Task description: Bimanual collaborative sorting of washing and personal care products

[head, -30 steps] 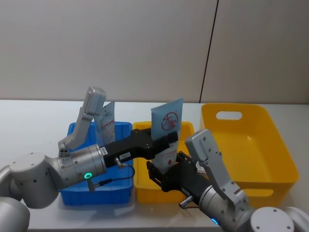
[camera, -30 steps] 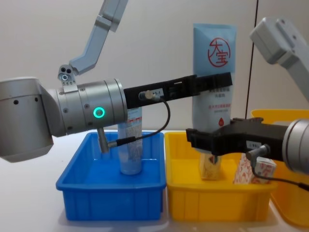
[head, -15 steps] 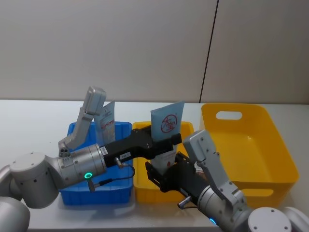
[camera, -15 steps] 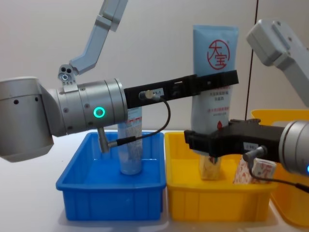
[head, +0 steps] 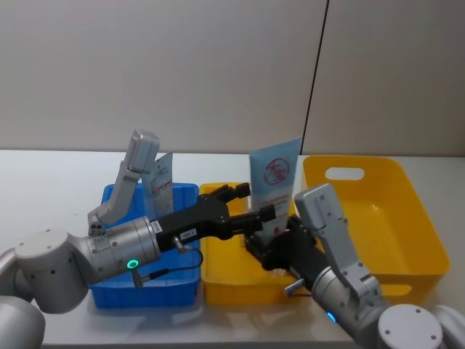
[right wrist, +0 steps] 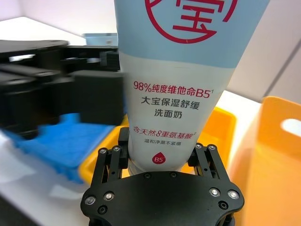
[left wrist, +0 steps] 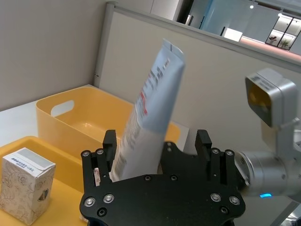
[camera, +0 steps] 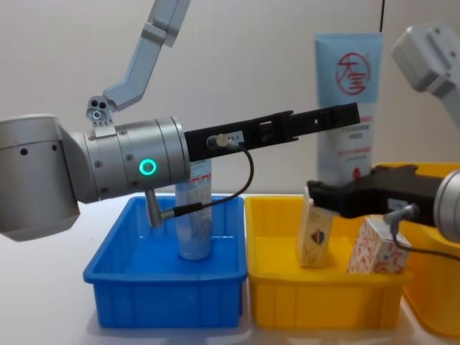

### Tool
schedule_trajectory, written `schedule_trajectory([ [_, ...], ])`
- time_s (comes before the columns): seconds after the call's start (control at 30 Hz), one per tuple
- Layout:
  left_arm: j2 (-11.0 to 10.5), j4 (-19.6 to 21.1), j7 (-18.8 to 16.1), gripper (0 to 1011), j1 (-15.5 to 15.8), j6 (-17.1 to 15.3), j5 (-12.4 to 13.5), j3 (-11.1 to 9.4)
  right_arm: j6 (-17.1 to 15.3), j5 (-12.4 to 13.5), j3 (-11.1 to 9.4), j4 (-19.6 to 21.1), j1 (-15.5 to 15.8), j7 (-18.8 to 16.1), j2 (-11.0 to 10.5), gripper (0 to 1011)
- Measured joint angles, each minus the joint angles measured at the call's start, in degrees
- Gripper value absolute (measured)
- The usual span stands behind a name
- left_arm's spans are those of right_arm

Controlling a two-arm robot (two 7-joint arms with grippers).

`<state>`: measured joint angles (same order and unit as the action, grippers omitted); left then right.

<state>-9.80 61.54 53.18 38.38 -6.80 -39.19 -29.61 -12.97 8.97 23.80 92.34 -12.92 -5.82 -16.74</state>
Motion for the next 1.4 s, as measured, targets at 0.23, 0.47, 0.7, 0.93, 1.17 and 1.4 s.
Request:
schedule_trajectory([
  [0.23,0.00,0.00,0.00,1001,0.00,0.00,0.00,0.00,0.59,-1.14,-2.31,-1.41,-1.00,3.17,0.80,635],
  [0.47,0.00,0.00,0.00,1001,0.00,0.00,0.01,0.00,1.69,-1.75,-5.30,-2.57,-2.64,6.26,1.55,635],
  [0.7,0.00,0.00,0.00,1001,0.00,0.00,0.01,0.00,1.75,-2.00,-9.15,-3.26,-4.58,9.56,2.04,634],
  [0.93,-0.01,0.00,0.00,1001,0.00,0.00,0.01,0.01,-1.01,-1.99,-11.88,-3.13,-5.45,11.33,1.94,634],
  [1.17,0.00,0.00,0.00,1001,0.00,0.00,0.01,0.00,-6.30,-1.59,-14.10,-2.06,-5.66,12.02,1.41,634],
  [1.4,0.00,0.00,0.00,1001,0.00,0.00,0.01,0.00,-11.71,-0.91,-15.04,-1.06,-5.41,11.58,0.85,635],
])
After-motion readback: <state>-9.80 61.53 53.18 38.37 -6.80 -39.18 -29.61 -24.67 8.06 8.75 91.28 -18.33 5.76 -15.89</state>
